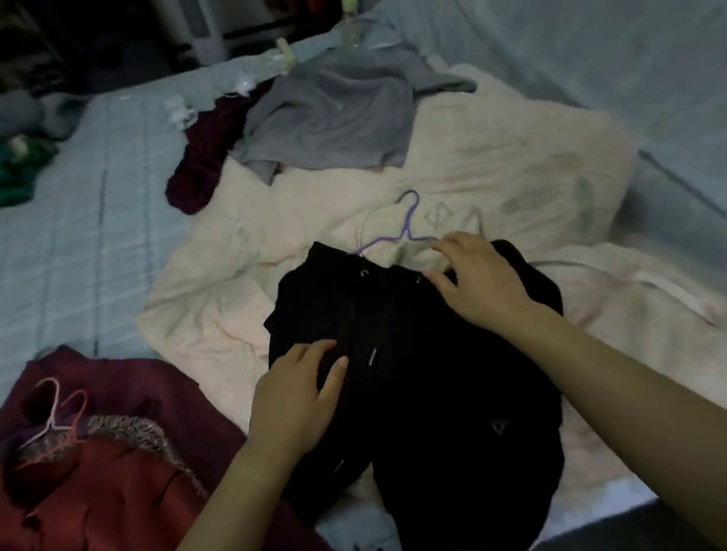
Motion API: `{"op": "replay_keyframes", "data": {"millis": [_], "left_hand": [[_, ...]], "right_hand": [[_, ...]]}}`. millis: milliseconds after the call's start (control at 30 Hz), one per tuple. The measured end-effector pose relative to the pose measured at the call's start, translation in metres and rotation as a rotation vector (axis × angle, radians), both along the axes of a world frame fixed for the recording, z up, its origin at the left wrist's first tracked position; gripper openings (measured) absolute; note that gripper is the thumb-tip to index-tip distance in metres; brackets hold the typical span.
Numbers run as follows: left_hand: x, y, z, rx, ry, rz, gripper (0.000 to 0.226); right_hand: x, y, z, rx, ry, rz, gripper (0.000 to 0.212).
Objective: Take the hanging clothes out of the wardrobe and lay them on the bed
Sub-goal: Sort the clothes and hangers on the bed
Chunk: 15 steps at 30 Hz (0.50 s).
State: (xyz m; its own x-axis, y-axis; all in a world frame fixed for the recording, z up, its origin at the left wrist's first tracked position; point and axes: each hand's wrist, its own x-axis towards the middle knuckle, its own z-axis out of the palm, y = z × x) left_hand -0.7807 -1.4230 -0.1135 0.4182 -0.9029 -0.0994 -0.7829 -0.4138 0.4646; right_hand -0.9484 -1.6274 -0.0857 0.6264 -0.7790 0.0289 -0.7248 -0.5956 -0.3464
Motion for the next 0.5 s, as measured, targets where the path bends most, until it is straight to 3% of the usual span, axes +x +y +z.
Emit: {"op": "replay_keyframes", "data": {"millis": [133, 233, 500], "left_hand": [[-0.011, -0.014, -0.011, 0.054, 0.032, 0.136, 0.072], [-0.018, -0.018, -0.014, 0.056, 0.05, 0.214, 0.069], [-0.027, -0.028, -0.014, 0.031, 0.056, 0.296, 0.064]], "right_hand": [[0.016, -0.058, -0.032, -0.018, 0.172, 0.002, 0.052], [0.019, -0.071, -0.049, 0.075, 0.219, 0.032, 0.045], [-0.007, -0.078, -0.054, 0.143, -0.256, 0.027, 0.026]]}}
